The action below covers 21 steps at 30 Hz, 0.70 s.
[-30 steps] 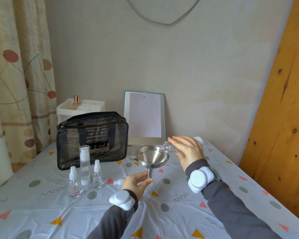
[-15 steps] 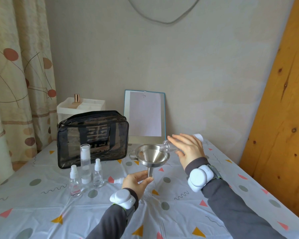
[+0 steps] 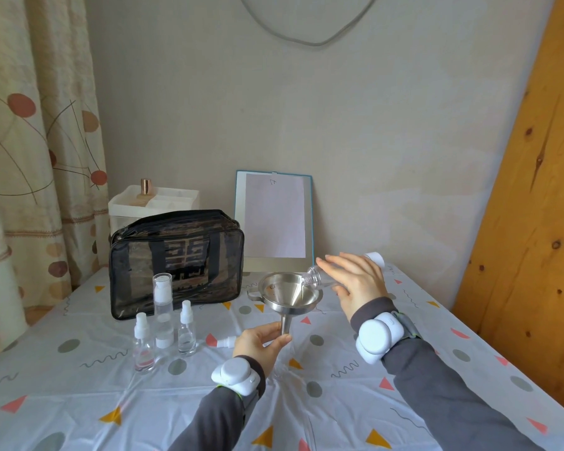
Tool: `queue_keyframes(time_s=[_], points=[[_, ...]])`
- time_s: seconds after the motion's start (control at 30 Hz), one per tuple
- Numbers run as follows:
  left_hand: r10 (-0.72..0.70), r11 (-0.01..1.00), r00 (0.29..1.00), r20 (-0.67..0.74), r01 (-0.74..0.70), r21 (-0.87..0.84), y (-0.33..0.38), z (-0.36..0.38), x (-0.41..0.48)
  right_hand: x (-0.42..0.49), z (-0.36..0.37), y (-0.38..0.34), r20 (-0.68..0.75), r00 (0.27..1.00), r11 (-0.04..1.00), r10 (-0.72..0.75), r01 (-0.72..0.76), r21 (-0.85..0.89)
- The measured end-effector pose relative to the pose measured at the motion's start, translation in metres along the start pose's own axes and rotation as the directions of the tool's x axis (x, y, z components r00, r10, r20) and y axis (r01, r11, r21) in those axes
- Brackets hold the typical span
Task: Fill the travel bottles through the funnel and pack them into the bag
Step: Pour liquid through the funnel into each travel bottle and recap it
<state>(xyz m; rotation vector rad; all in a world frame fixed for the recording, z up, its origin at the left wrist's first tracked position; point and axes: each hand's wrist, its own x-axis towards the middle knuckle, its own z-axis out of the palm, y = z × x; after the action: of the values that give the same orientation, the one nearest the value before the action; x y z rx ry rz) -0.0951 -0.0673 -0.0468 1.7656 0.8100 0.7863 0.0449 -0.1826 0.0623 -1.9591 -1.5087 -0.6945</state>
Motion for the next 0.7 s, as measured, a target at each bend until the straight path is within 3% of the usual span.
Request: queue_keyframes(time_s=[0.7], points=[[0.004, 1.000, 1.000, 0.003, -0.004, -0.010, -0.0015, 0.0002, 0.0007, -0.0009, 0.0036, -0.0015, -0.115, 0.991, 0.996, -0.071, 0.063, -0.066]])
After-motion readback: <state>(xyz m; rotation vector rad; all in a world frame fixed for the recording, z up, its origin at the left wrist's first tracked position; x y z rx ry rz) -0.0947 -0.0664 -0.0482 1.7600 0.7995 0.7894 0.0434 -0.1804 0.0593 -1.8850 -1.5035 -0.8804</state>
